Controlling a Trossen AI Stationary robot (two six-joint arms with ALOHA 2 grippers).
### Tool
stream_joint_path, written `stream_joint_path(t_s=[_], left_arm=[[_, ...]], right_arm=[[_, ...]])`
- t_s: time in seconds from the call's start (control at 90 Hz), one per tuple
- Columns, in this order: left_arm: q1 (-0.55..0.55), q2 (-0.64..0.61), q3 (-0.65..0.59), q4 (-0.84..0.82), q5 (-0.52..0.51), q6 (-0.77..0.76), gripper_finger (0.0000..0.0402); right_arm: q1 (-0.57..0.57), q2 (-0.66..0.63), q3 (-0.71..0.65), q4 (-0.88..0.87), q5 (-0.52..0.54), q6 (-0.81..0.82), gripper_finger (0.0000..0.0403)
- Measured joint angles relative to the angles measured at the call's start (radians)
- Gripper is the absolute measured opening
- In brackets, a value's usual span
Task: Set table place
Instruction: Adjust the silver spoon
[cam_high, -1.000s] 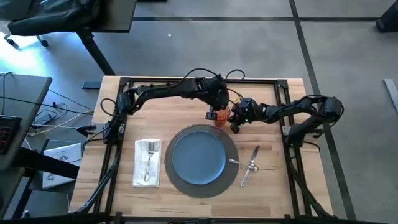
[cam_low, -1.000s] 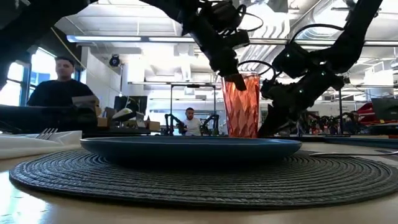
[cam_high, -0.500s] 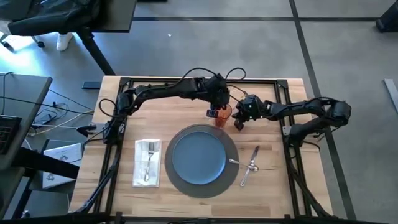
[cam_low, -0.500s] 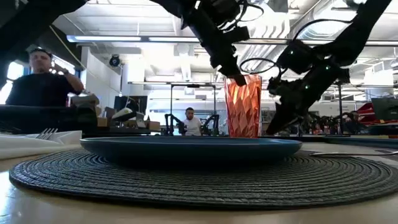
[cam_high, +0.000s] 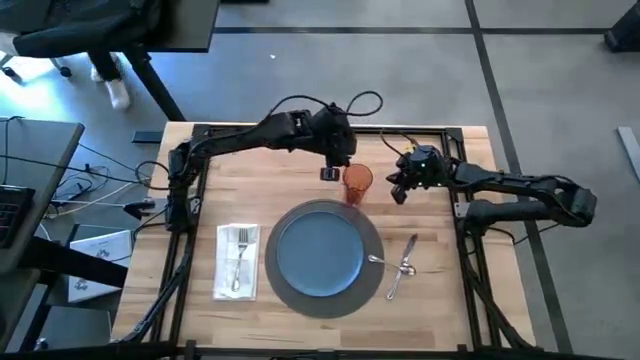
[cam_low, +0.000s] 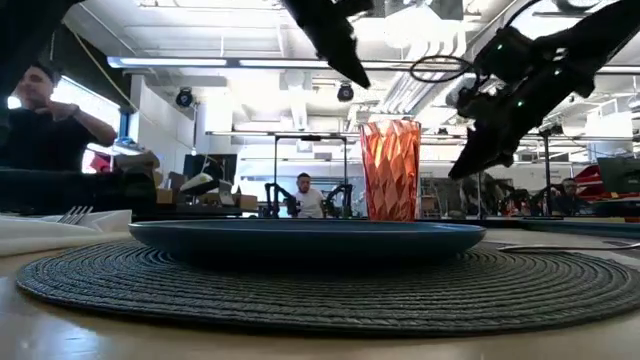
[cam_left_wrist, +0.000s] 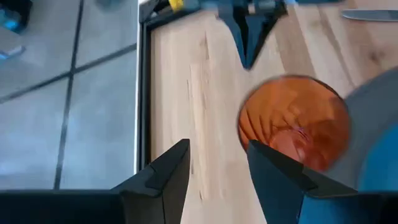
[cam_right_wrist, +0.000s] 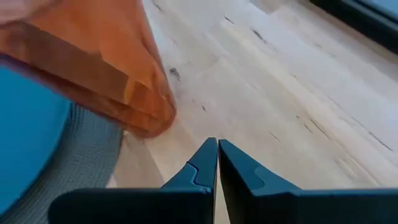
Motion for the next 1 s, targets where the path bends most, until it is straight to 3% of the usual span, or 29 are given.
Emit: stream_joint_path(t_s=[0.156, 0.333, 0.522, 0.7, 0.889, 1.0], left_arm=[[0.000, -0.025, -0.002, -0.074, 0.000, -0.035, 0.0147], [0.007, -0.020, -0.002, -0.049, -0.001, -0.026, 0.0147], [0.010, -0.033, -0.004, -0.061, -0.060, -0.025, 0.0147], [0.010, -0.082, -0.004, -0.190, -0.037, -0.068, 0.0142], [0.005, -0.110, -0.004, -0.350, 0.059, -0.132, 0.0117], [-0.011, -0.137, -0.038, -0.368, 0.058, -0.157, 0.0102]], right_arm=[[0.000, -0.052, 0.000, -0.043, 0.019, 0.001, 0.0000], [0.000, -0.054, 0.000, -0.033, 0.030, 0.002, 0.0000], [0.000, -0.062, 0.000, -0.037, 0.023, -0.003, 0.0000], [0.013, -0.109, 0.030, -0.061, -0.001, -0.005, 0.0000], [0.047, -0.166, 0.067, -0.124, -0.001, -0.014, 0.0000], [0.063, -0.200, 0.068, -0.153, 0.010, -0.011, 0.0000]])
